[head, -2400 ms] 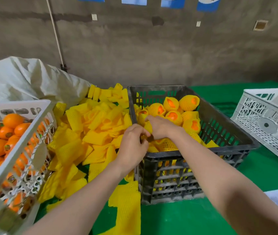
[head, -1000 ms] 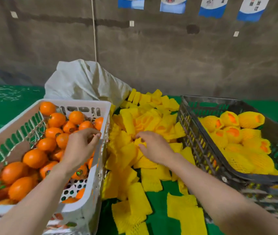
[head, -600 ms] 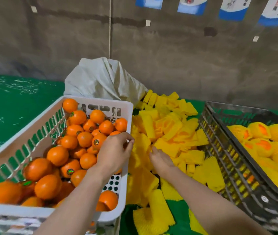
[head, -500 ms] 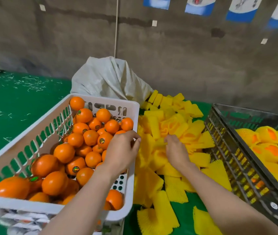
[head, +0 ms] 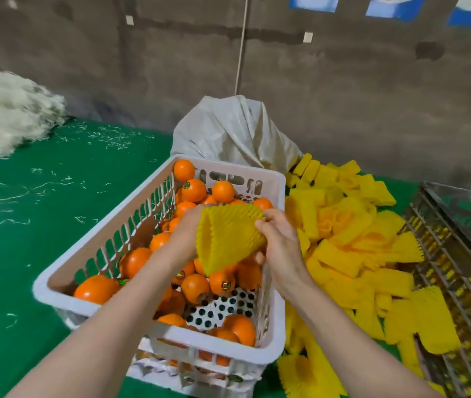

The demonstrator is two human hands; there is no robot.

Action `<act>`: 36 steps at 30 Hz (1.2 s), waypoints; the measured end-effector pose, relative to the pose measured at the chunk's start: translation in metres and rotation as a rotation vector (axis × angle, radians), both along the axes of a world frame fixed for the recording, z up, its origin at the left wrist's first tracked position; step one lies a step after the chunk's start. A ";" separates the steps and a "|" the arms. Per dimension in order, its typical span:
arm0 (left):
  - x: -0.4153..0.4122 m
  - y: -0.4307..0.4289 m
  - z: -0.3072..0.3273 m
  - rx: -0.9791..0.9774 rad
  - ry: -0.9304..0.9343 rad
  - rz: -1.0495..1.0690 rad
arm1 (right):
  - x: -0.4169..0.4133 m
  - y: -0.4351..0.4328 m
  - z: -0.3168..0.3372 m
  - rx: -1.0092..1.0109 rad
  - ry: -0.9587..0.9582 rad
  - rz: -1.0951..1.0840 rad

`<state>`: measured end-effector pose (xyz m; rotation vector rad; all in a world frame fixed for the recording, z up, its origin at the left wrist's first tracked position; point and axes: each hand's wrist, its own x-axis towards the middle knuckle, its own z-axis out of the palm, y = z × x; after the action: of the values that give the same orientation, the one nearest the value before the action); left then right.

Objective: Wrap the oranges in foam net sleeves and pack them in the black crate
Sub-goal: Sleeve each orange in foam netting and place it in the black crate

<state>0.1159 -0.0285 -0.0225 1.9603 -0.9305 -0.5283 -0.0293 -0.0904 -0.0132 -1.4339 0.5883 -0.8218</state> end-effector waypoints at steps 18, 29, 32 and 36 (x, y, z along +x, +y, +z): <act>0.016 0.029 -0.012 1.060 -0.685 -0.361 | 0.015 0.000 -0.019 -0.074 0.146 0.030; 0.021 0.031 -0.003 0.161 0.286 -0.058 | 0.000 0.004 -0.007 -0.168 0.120 0.084; 0.006 0.027 0.013 -0.165 0.758 -0.153 | -0.016 0.003 0.000 -0.219 0.124 0.224; -0.019 0.017 0.025 -0.361 1.026 -0.199 | -0.033 0.011 0.012 -0.327 0.168 0.399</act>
<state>0.0968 -0.0113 0.0021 1.0298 -0.4864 -1.2228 -0.0625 -0.0791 -0.0016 -1.8579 0.2815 -0.4958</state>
